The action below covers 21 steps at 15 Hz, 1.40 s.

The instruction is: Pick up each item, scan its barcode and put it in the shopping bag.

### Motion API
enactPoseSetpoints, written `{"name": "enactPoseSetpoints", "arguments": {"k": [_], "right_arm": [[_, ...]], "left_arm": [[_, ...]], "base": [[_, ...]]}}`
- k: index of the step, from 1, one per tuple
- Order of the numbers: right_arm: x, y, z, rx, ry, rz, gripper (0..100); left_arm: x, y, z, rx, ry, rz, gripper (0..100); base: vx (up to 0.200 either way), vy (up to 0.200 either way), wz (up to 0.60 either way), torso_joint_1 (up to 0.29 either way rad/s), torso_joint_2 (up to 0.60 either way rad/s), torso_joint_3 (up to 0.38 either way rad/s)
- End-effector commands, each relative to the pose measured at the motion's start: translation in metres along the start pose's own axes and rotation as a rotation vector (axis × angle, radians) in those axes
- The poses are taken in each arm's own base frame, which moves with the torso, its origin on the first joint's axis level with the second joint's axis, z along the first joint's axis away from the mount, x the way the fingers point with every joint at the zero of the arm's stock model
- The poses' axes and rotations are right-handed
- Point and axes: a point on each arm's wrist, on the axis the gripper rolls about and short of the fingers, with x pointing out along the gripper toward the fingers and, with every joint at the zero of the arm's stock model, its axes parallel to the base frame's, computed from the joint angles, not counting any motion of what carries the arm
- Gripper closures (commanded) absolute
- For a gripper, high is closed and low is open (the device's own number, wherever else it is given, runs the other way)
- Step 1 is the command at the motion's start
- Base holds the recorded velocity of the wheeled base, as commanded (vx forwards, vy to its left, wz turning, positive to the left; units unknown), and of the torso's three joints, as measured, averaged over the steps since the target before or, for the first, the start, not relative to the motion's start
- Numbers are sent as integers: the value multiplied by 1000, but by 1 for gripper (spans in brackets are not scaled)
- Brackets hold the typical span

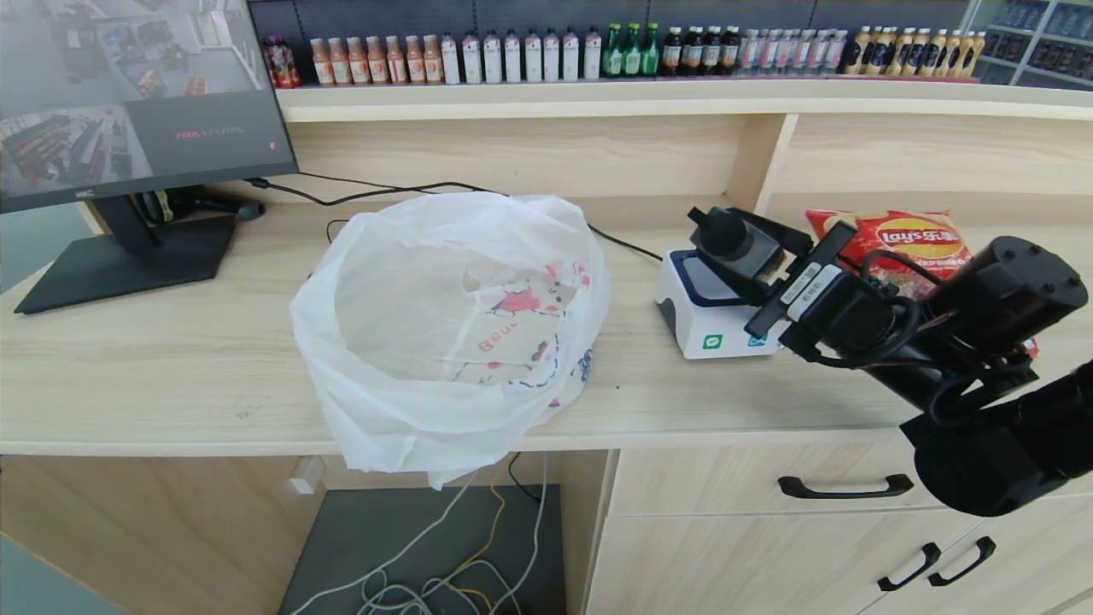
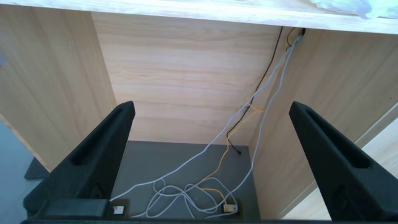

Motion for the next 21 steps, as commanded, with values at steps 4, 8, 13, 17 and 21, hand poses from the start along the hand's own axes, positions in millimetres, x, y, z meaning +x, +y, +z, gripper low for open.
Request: {"name": "enactPoseSetpoints", "arguments": {"k": [4, 8, 13, 17, 21], "right_arm": [[-2, -3, -2, -3, 7, -6, 100], [-2, 1, -1, 5, 2, 7, 100], [-4, 2, -2, 9, 8, 13, 100], [-3, 2, -2, 9, 11, 11, 100], [-4, -5, 2, 27, 7, -10, 100]], "left_arm": [[0, 0, 0, 0, 0, 2, 0], [0, 0, 0, 0, 0, 0, 0], [0, 0, 0, 0, 0, 2, 0], [0, 0, 0, 0, 0, 2, 0], [0, 0, 0, 0, 0, 0, 0]], "base": [[0, 0, 0, 0, 0, 0], [0, 0, 0, 0, 0, 0], [0, 0, 0, 0, 0, 0], [0, 0, 0, 0, 0, 0], [0, 0, 0, 0, 0, 0]]}}
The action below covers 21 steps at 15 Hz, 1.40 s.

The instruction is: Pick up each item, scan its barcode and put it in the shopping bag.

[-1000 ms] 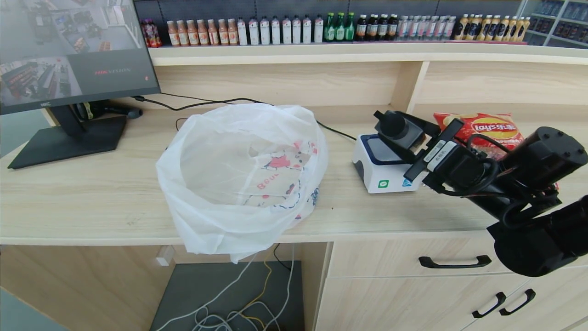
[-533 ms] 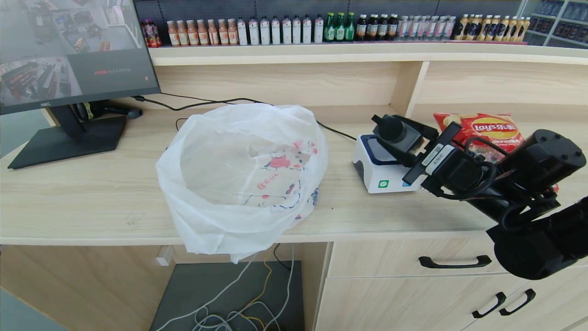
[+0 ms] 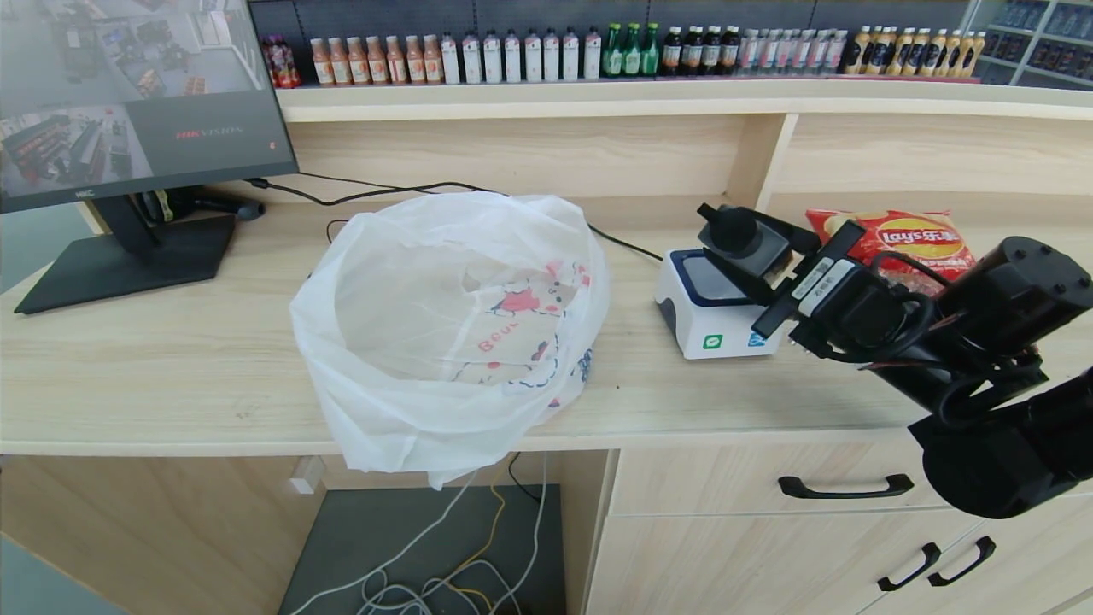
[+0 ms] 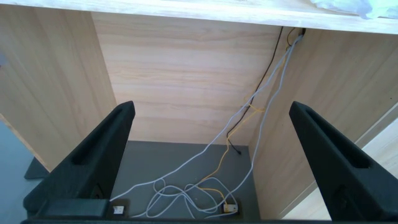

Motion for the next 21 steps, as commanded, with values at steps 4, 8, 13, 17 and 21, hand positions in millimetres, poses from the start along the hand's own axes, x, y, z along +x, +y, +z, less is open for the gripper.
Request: {"name": "enactPoseSetpoints", "arguments": {"k": [4, 8, 13, 17, 21], "right_arm": [[-3, -23, 20, 50, -50, -53, 100], [-16, -50, 47, 140, -75, -137, 100], [-57, -68, 78, 476, 44, -308, 100], [-77, -58, 84, 666, 66, -302, 100], [-73, -37, 101, 829, 176, -469, 100]], "left_arm": [[0, 0, 0, 0, 0, 2, 0], [0, 0, 0, 0, 0, 2, 0], [0, 0, 0, 0, 0, 0, 0], [0, 0, 0, 0, 0, -2, 0], [0, 0, 0, 0, 0, 2, 0]], "base": [[0, 0, 0, 0, 0, 0], [0, 0, 0, 0, 0, 0], [0, 0, 0, 0, 0, 0], [0, 0, 0, 0, 0, 0], [0, 0, 0, 0, 0, 0]]}}
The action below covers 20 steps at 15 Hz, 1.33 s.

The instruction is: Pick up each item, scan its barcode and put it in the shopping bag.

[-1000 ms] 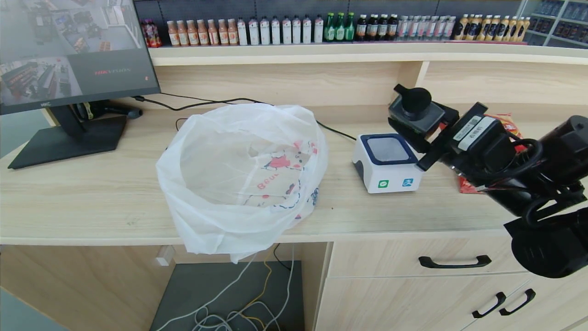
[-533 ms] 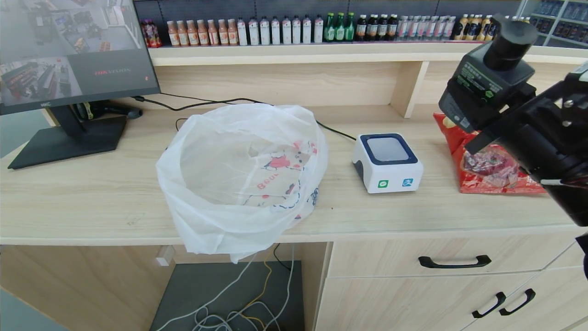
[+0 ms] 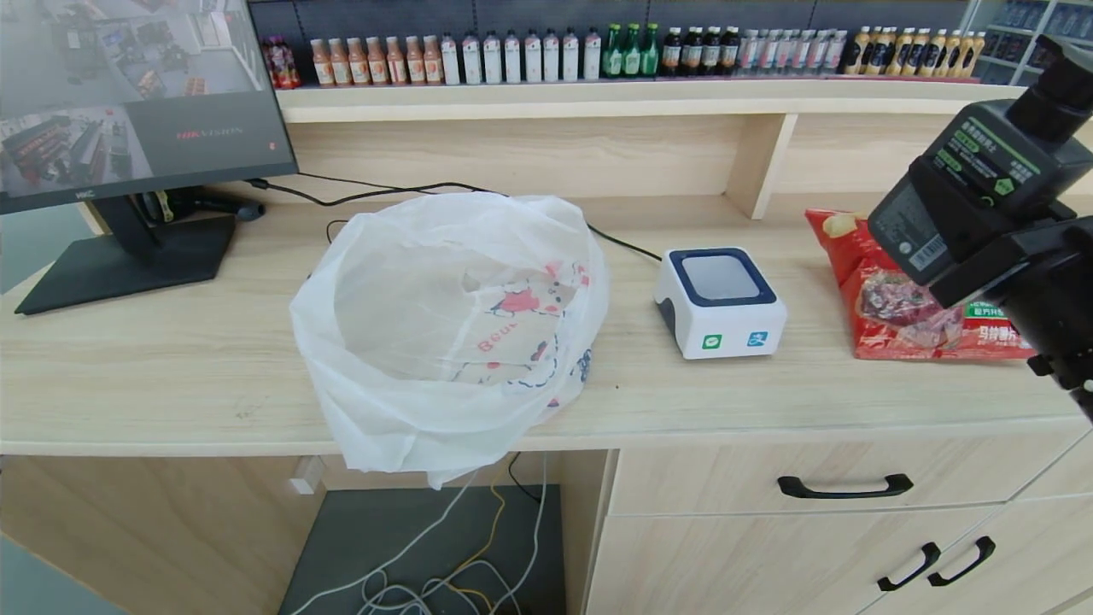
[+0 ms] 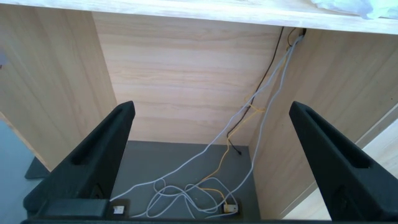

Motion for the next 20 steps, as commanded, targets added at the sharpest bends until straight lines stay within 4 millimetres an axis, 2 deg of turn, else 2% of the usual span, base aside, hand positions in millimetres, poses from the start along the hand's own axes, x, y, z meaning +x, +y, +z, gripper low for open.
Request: {"name": "enactPoseSetpoints", "arguments": {"k": [1, 4, 9, 13, 20], "right_arm": [[-8, 17, -2, 46, 35, 7, 100], [-10, 23, -6, 61, 69, -63, 100], [-4, 32, -21, 86, 110, -39, 100], [2, 35, -33, 82, 138, -12, 100], [5, 32, -31, 80, 116, -7, 100]], "left_arm": [[0, 0, 0, 0, 0, 0, 0], [0, 0, 0, 0, 0, 1, 0], [0, 0, 0, -2, 0, 1, 0], [0, 0, 0, -3, 0, 1, 0], [0, 0, 0, -3, 0, 1, 0]], "base": [[0, 0, 0, 0, 0, 0], [0, 0, 0, 0, 0, 0], [0, 0, 0, 0, 0, 0], [0, 200, 0, 4, 4, 1], [0, 200, 0, 3, 3, 2]]}}
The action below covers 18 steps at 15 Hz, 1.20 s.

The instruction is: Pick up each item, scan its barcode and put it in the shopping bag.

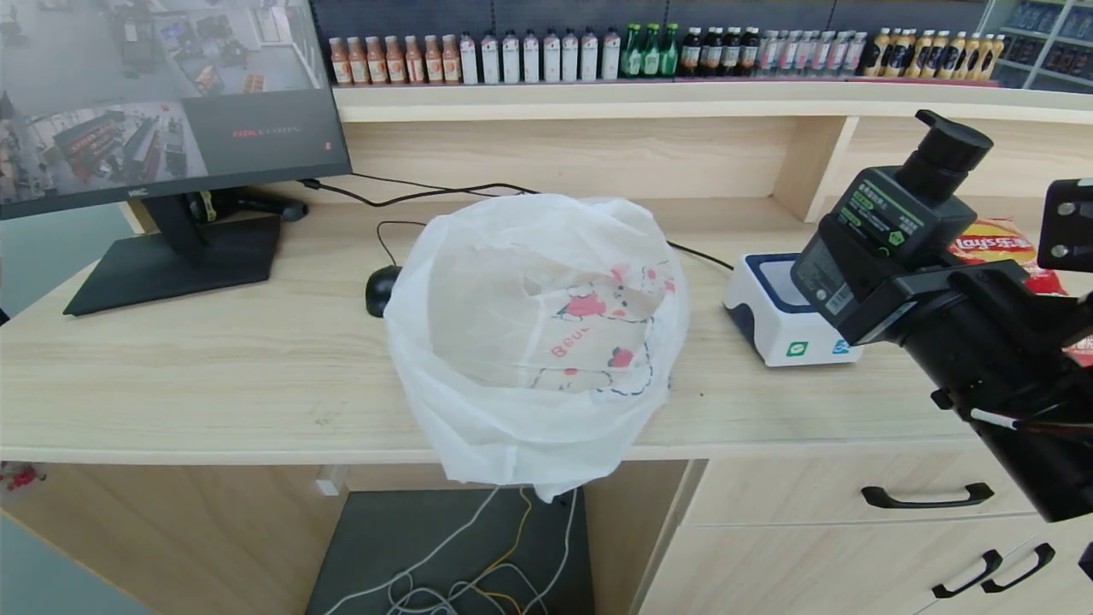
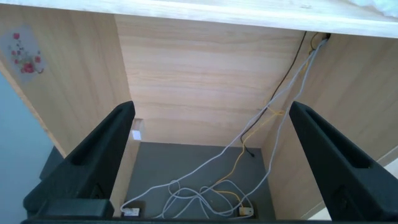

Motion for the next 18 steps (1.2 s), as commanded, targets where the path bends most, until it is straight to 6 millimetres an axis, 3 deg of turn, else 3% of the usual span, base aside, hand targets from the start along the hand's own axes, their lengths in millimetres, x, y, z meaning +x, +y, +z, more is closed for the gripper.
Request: {"name": "enactPoseSetpoints", "arguments": {"k": [1, 12, 18], "right_arm": [[0, 0, -1, -2, 1, 3, 100], [11, 2, 10, 1, -62, 32, 100], [13, 14, 0, 9, -33, 80, 100]], "left_arm": [[0, 0, 0, 0, 0, 0, 0], [0, 0, 0, 1, 0, -1, 0], [0, 0, 0, 3, 0, -1, 0]], "base": [[0, 200, 0, 7, 2, 2], [0, 200, 0, 3, 2, 3], [0, 0, 0, 0, 0, 0]]}}
